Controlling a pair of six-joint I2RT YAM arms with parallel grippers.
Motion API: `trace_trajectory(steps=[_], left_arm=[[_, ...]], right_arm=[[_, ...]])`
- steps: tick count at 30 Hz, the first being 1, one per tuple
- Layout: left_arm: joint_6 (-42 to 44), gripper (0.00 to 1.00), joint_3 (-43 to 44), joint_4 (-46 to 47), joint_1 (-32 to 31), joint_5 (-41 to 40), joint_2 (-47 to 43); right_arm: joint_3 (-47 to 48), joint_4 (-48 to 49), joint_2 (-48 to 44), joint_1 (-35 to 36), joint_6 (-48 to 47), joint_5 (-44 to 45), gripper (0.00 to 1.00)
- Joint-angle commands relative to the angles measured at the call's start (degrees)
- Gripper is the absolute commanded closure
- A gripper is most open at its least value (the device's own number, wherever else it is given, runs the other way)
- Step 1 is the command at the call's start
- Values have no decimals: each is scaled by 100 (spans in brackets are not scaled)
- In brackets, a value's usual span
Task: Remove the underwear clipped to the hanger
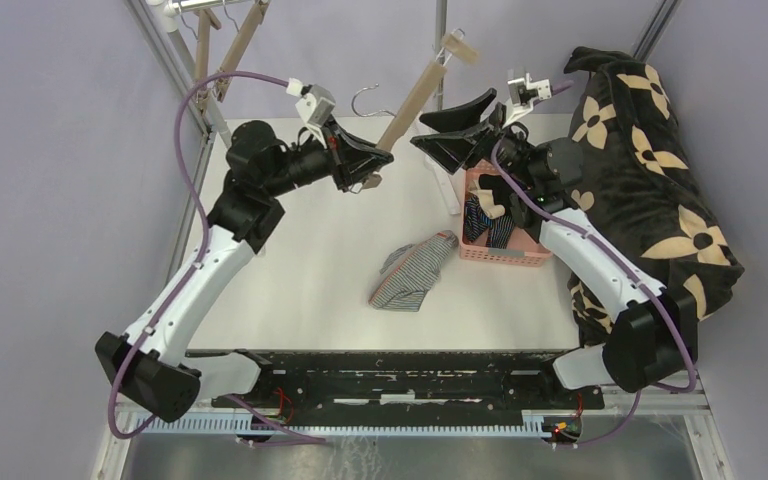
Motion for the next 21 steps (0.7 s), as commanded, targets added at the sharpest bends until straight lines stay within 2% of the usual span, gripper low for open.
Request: trace_trajectory(steps=[1,4,6,9,12,15,17,21], left_arm=[[745,97,792,-1189,13,-829,-459],[806,97,1236,-2048,10,-1571,-433],[851,97,1696,-2846,9,-2231,-268],[948,97,2408,-4109,23,-3214,97],[1049,97,2928,-5191,18,-3868,504],[1127,97,3281,-6015,20,-4169,839],[1140,97,3315,-6121,44,-4264,912],[1115,97,3446,-6093,288,-3981,1069]], right_arm=[[-159,-722,-375,11,-856,388,22],[-261,-1320,-527,17,-1321,479,18],[-283,-2036,-635,40,-1764,490,19],[-287,-3634,-818,170,-2853,824,22],[-211,-5339,-816,492,-3955,1635,22],[-101,-6648,-585,792,-4705,2493,23],[-147,-7139,-415,991,-4856,2992,23],[-341,-7142,-130,1319,-4775,3369,23]])
